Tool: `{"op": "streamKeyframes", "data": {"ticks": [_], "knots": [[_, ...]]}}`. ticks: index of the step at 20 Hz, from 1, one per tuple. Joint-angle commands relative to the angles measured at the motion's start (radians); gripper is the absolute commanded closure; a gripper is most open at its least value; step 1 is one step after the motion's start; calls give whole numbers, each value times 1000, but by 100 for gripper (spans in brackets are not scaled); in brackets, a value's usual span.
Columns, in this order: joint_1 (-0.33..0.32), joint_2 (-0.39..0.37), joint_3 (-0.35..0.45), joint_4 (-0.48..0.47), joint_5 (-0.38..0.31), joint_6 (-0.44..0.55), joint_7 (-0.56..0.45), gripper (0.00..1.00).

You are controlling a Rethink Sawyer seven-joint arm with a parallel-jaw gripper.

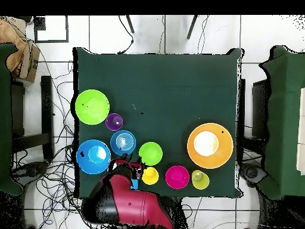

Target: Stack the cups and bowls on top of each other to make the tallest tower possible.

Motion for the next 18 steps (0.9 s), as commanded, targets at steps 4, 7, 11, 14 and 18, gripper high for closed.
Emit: {"op": "streamKeyframes", "data": {"ticks": [4,7,11,14,18], "knots": [[-60,24,100,90,-23,17,148,0],[-99,22,123,107,-38,-3,144,0],[-120,18,123,117,-55,-10,130,0],[-104,29,96,109,-57,-9,122,0],[-90,50,83,102,-56,-25,124,0]]}}
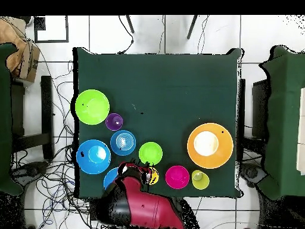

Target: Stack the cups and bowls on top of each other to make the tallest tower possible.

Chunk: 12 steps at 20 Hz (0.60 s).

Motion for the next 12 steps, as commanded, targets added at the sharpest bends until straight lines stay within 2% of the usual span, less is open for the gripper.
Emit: {"op": "streamKeyframes", "data": {"ticks": [1,12], "knots": [[9,54,57,51,-56,-26,123,0],[62,94,10,18,-49,-34,121,0]]}}
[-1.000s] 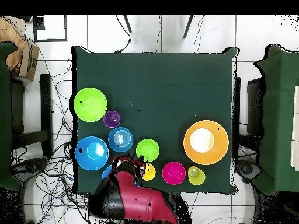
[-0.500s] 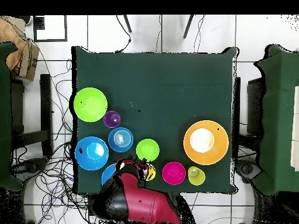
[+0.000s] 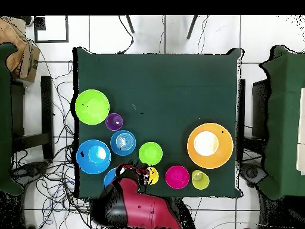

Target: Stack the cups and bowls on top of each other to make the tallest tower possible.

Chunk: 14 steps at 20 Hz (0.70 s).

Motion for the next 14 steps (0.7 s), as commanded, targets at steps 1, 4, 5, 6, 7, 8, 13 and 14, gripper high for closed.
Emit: {"op": "streamKeyframes", "data": {"ticks": [1,4,5,6,7,8,13,14], "knots": [[26,87,28,18,-49,-36,122,0],[19,89,38,17,-48,-42,124,0],[18,90,40,15,-48,-44,124,0],[18,90,40,14,-48,-44,124,0],[18,90,41,12,-48,-44,124,0],[19,89,40,11,-47,-43,124,0],[22,87,36,5,-47,-41,121,0],[21,87,36,8,-49,-45,121,0]]}}
